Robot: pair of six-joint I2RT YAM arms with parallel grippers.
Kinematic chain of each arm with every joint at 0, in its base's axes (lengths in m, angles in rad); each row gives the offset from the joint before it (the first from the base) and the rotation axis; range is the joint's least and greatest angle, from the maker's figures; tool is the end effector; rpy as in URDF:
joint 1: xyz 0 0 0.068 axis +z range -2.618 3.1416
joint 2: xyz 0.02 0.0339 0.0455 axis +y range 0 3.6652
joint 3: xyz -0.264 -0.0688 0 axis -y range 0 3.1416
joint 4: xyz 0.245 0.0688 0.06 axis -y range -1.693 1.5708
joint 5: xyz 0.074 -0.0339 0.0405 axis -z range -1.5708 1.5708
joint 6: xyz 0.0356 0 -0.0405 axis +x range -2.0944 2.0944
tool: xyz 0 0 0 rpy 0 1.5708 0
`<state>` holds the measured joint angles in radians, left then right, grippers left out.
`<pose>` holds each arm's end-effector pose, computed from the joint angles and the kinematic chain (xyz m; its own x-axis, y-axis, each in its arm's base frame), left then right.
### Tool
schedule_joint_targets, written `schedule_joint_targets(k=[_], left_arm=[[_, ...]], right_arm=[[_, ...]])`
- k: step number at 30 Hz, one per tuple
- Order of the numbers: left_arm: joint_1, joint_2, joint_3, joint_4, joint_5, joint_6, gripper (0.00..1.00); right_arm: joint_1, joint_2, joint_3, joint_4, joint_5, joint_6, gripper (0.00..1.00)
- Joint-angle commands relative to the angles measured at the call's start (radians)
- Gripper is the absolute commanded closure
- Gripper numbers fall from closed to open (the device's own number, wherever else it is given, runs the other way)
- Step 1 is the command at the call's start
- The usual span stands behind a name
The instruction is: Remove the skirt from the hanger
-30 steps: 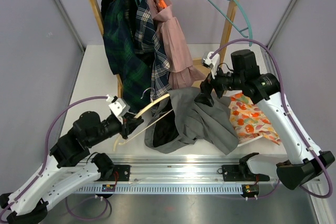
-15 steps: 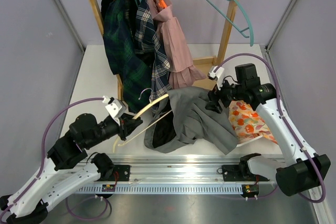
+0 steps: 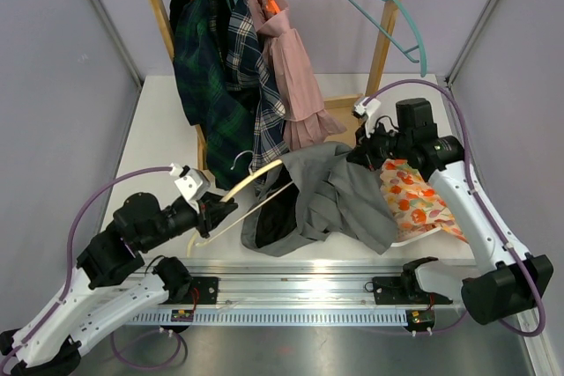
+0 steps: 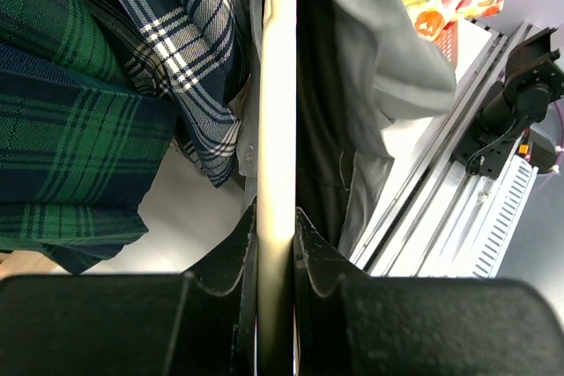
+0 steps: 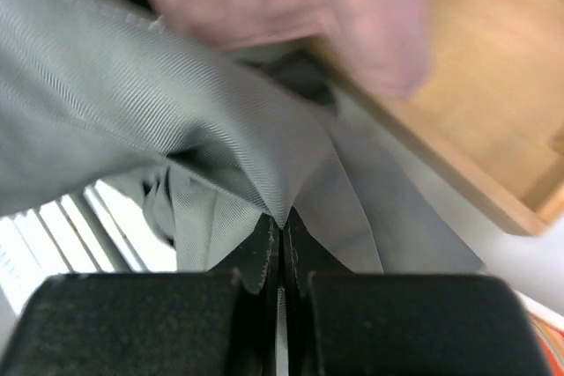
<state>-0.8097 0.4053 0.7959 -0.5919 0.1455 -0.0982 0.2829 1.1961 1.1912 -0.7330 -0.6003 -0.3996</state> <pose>0.0570 -0.0674 0.3445 -0.2171 0.0873 -0.9722 0.7970 0.5910 -0.1249 0.2298 0.0877 0.3484 -0.3493 -0.4359 -0.8294 -0.8332 0.5494 0.0622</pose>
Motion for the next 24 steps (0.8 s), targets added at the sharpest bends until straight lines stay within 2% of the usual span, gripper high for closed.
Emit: schedule_joint_targets(k=[1, 10, 24], left_arm=[[0.001, -0.02, 0.065, 0.052, -0.007, 0.038, 1.0], [0.0, -0.052, 0.138, -0.063, -0.046, 0.092, 1.0], [0.001, -0.135, 0.195, -0.149, -0.067, 0.121, 1.0]], right_arm=[[-0.024, -0.07, 0.038, 0.148, 0.154, 0.158, 1.0], [-0.05, -0.125, -0.047, 0.208, 0.449, 0.28, 1.0], [-0.093, -0.107, -0.078, 0.201, 0.461, 0.335, 1.0]])
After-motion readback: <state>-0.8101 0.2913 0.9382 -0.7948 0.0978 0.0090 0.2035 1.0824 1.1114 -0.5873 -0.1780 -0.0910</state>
